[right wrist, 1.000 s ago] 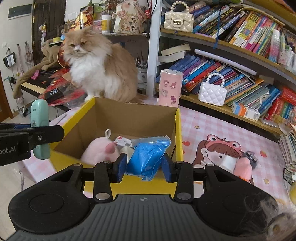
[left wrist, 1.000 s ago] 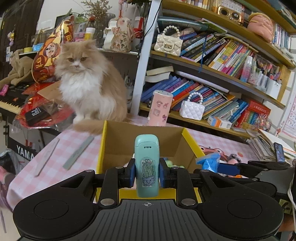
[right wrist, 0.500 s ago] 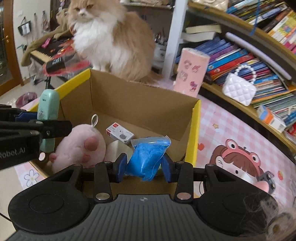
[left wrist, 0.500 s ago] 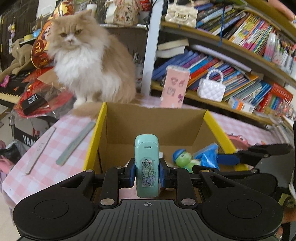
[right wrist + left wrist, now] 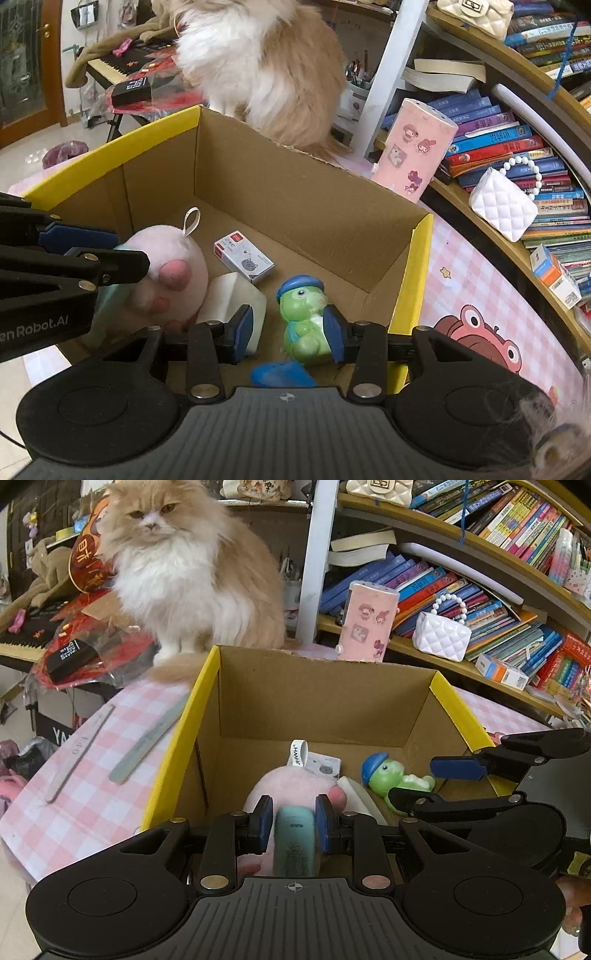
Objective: Organize objects
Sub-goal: 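Lower the stapler into the box with the left tool while the right tool releases the bag inside, then withdraw both tools from the box and move toward the remaining items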
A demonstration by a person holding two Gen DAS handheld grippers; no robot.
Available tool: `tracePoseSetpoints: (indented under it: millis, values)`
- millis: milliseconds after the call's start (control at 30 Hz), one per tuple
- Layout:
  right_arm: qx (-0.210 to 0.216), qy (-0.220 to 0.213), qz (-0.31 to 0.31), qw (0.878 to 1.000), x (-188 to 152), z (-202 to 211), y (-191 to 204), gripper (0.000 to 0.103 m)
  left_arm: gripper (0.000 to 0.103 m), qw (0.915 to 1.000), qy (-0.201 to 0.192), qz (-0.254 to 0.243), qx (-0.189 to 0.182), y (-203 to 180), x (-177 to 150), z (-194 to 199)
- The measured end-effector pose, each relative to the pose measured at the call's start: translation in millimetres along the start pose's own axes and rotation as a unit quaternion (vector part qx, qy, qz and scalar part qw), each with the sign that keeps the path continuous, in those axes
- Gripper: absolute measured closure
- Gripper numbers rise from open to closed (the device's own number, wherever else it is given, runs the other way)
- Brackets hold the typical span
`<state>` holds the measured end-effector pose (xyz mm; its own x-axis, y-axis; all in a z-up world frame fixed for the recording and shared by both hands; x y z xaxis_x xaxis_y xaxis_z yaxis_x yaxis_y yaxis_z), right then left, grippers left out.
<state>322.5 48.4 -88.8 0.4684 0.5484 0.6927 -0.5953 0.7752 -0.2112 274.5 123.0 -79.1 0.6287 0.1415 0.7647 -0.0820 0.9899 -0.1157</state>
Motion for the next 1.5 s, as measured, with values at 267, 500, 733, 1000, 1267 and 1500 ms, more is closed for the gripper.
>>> tracePoseSetpoints:
  millis: [267, 500, 733, 1000, 1267, 1500]
  values:
    - [-0.005, -0.025, -0.04, 0.999, 4.3, 17.7, -5.3, 0.05, 0.05, 0.9985, -0.055, -0.001, 0.0, -2.8, 16.6, 26.9]
    - [-0.029, -0.078, -0.101, 0.991, 7.8, 63.7, -11.1, 0.041, 0.029, 0.9948, -0.1, 0.019, 0.0, 3.7, 25.8, 66.1]
    - [-0.057, -0.105, -0.146, 0.982, -7.0, 106.0, -2.4, 0.036, 0.022, 0.9934, -0.109, 0.037, 0.0, 16.0, 8.6, 98.0]
    - [-0.064, -0.094, -0.165, 0.98, -40.7, 133.6, 29.6, 0.035, 0.021, 0.9955, -0.087, 0.036, 0.011, 33.4, -30.5, 125.6]
    - [-0.055, -0.073, -0.162, 0.983, -74.3, 152.1, 65.8, 0.035, 0.021, 0.9976, -0.058, 0.031, 0.02, 39.2, -72.5, 149.0]
    - [-0.058, -0.059, -0.172, 0.982, -103.3, 168.3, 82.6, 0.032, 0.011, 0.9978, -0.054, 0.011, 0.038, 36.2, -96.5, 166.0]
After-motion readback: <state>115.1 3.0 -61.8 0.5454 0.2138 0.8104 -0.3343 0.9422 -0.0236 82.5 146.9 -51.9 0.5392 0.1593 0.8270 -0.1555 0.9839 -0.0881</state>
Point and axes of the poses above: each gripper's, at about its wrist camera, not at the fingertips, and z roughly against the way its jaws point, y to its left, x to its top, the point moved 7 cm from there along -z, roughly the way its jaws point, and after that the axes turned 3 degrees about -y, right-handed, at the moved point
